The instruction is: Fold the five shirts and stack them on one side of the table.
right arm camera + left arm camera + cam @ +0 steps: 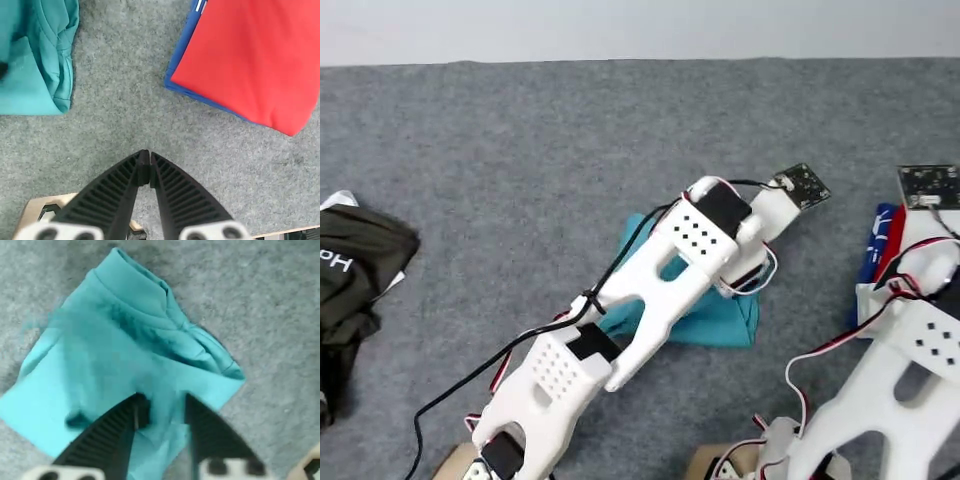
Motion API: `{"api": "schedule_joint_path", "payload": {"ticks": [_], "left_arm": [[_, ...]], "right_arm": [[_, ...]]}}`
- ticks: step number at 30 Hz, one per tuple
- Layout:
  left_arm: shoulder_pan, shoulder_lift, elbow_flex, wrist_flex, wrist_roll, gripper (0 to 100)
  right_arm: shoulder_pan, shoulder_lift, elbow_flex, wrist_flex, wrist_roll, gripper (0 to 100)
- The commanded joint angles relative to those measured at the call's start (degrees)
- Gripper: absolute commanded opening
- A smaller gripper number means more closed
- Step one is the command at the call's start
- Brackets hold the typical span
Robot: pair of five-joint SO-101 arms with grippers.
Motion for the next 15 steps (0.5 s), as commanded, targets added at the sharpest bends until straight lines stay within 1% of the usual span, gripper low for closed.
{"api": "schedule_joint_path", "payload": {"ticks": [1, 5, 8, 10, 15], "left_arm": [[0.2, -3.6, -2.1, 1.4, 1.6, 23], [-0.4, -6.9, -1.5, 1.4, 0.8, 23], [-2.7, -11.4, 1.9, 1.4, 0.8, 22], [-5.0, -14.6, 4.8, 1.4, 0.6, 18], [-11.3, -18.5, 11.9, 1.3, -5.3, 3]], "right_arm": [[-0.2, -1.3, -0.3, 0.6, -0.6, 0.9], [-0.2, -1.2, -0.3, 0.5, -0.6, 0.9], [-0.2, -1.1, -0.3, 0.4, -0.6, 0.9], [-0.2, -0.9, -0.3, 0.2, -0.6, 0.9], [-0.7, -0.7, -0.2, -0.7, -0.8, 0.9]]}}
